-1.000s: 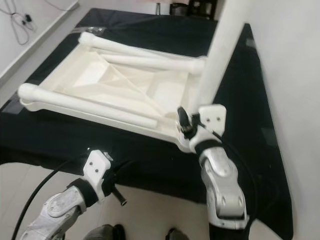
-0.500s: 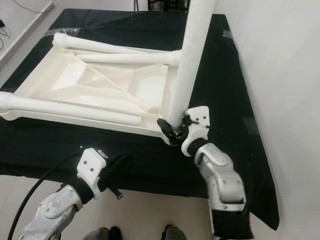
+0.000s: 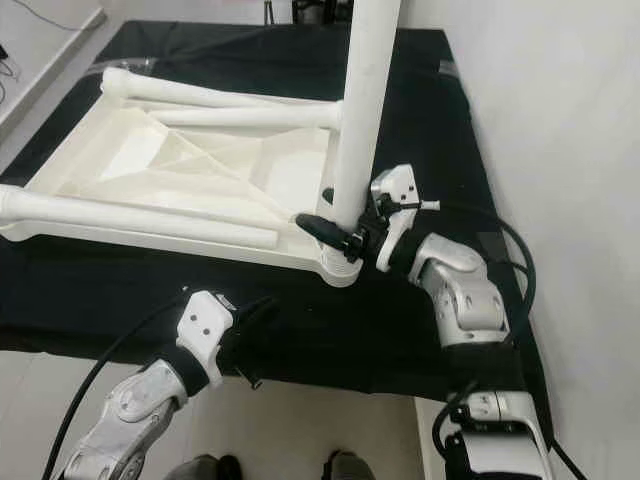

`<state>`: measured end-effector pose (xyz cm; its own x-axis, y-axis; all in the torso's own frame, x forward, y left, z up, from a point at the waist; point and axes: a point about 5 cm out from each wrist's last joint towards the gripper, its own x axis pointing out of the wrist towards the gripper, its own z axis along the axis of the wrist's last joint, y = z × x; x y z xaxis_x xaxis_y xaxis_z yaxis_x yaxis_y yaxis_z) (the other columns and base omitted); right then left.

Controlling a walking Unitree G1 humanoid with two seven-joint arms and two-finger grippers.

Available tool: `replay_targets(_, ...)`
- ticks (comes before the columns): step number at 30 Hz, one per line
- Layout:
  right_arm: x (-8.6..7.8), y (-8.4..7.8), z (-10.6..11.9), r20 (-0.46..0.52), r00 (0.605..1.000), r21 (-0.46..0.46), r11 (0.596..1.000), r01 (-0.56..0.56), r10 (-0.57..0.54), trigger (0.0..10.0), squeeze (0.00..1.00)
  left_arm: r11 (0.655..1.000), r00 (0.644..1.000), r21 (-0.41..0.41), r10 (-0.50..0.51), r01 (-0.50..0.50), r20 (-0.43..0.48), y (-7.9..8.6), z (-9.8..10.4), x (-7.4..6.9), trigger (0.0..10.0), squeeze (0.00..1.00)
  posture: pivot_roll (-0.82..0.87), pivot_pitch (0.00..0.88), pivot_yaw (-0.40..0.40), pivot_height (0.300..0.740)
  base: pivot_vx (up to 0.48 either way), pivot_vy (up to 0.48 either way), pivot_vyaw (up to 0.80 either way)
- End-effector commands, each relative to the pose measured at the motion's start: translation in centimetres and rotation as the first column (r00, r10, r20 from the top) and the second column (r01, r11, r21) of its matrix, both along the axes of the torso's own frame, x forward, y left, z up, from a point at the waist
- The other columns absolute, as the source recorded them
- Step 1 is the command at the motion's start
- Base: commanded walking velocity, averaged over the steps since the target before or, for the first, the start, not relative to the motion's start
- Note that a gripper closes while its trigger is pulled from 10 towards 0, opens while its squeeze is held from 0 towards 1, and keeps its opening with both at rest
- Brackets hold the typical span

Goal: Building children table

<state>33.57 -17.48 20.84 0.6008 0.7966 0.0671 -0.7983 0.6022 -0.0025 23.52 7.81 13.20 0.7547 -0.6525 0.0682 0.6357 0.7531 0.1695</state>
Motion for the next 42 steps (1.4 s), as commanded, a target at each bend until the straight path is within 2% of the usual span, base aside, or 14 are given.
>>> replay_targets(1,0.3,0.1,0.1,0.003,0.999,0.019,0.999,-0.041,0.041,10.0,0.00,1.000,1.000,0.007,0.000,0.000,-0.006,0.0,-0.5,0.1,10.0,0.00,0.07,0.119,-0.013,0.740,0.000,0.000,0.00)
replay_targets(7,0.4,-0.1,0.0,0.013,0.997,0.006,0.997,-0.073,0.073,10.0,0.00,1.000,1.000,0.006,0.000,0.000,-0.001,-0.1,-0.6,0.2,10.0,0.00,0.07,0.119,-0.013,0.740,0.000,0.000,0.00)
replay_targets(9,0.6,-0.7,-0.1,0.021,0.994,-0.006,0.995,-0.104,0.104,0.5,0.00,1.000,1.000,0.003,0.000,0.000,0.004,-0.2,-0.7,0.3,10.0,0.00,0.07,0.119,-0.014,0.740,0.000,0.000,0.00)
replay_targets(10,0.7,-1.0,-0.1,0.026,0.993,-0.014,0.994,-0.113,0.113,0.0,0.00,1.000,1.000,0.002,-0.001,0.001,0.006,-0.2,-0.8,0.4,10.0,0.00,0.07,0.119,-0.014,0.740,0.000,0.000,0.00)
replay_targets(22,0.9,-0.7,-3.1,-0.023,0.996,-0.230,0.970,0.083,-0.091,0.0,0.00,1.000,1.000,-0.002,-0.005,0.006,0.009,-0.2,-0.9,0.3,10.0,0.00,0.06,0.133,-0.023,0.740,0.000,0.000,0.00)
replay_targets(24,0.8,-0.2,-5.5,-0.011,0.947,-0.364,0.883,0.296,-0.322,0.0,0.00,1.000,1.000,-0.003,-0.003,0.003,0.010,-0.1,-0.9,0.2,10.0,0.00,0.06,0.134,-0.027,0.740,0.000,0.000,0.00)
replay_targets(25,-0.1,-0.3,-7.2,-0.050,0.810,-0.349,0.771,0.534,-0.584,0.0,0.00,1.000,1.000,-0.003,-0.001,0.001,0.011,0.0,-0.9,0.1,10.0,0.00,0.05,0.143,-0.026,0.740,0.000,0.000,0.00)
replay_targets(28,-2.8,1.2,-9.2,-0.084,0.717,-0.360,0.693,0.625,-0.691,0.0,0.00,1.000,1.000,-0.005,0.002,-0.002,0.011,0.1,-0.9,0.2,10.0,0.00,0.06,0.154,-0.016,0.740,0.000,0.000,0.00)
replay_targets(34,-2.2,1.7,-9.8,-0.091,0.734,-0.374,0.706,0.601,-0.673,0.0,0.00,1.000,1.000,-0.008,-0.004,0.004,0.004,0.0,-1.1,0.4,10.0,0.00,0.05,0.134,-0.014,0.740,0.000,0.000,0.00)
replay_targets(36,-1.9,2.1,-9.8,-0.111,0.722,-0.365,0.704,0.609,-0.683,10.0,0.00,1.000,1.000,-0.009,-0.005,0.005,0.004,-0.1,-1.1,0.4,10.0,0.00,0.05,0.131,-0.017,0.740,0.000,0.000,0.00)
replay_targets(38,-1.9,2.3,-9.8,-0.120,0.715,-0.358,0.702,0.616,-0.689,10.0,0.00,1.000,1.000,-0.009,-0.005,0.005,0.003,-0.1,-1.1,0.4,10.0,0.00,0.05,0.131,-0.017,0.740,0.000,0.000,0.00)
replay_targets(39,-1.6,3.0,-9.2,-0.131,0.747,-0.293,0.745,0.599,-0.652,10.0,0.75,1.000,1.000,-0.011,0.000,0.000,0.002,-0.1,-1.1,0.5,10.0,0.00,0.05,0.128,-0.016,0.740,0.000,0.000,0.00)
replay_targets(41,-1.8,3.4,-8.8,-0.133,0.748,-0.273,0.750,0.603,-0.650,10.0,0.75,1.000,1.000,-0.011,0.001,-0.001,0.002,-0.1,-1.2,0.5,10.0,0.00,0.05,0.128,-0.016,0.740,0.000,0.000,0.00)
replay_targets(42,-1.8,4.1,-8.0,-0.133,0.781,-0.220,0.787,0.577,-0.610,10.0,1.00,1.000,1.000,-0.012,0.003,-0.003,0.003,-0.1,-1.2,0.5,10.0,0.00,0.06,0.127,-0.020,0.740,0.000,0.000,0.00)
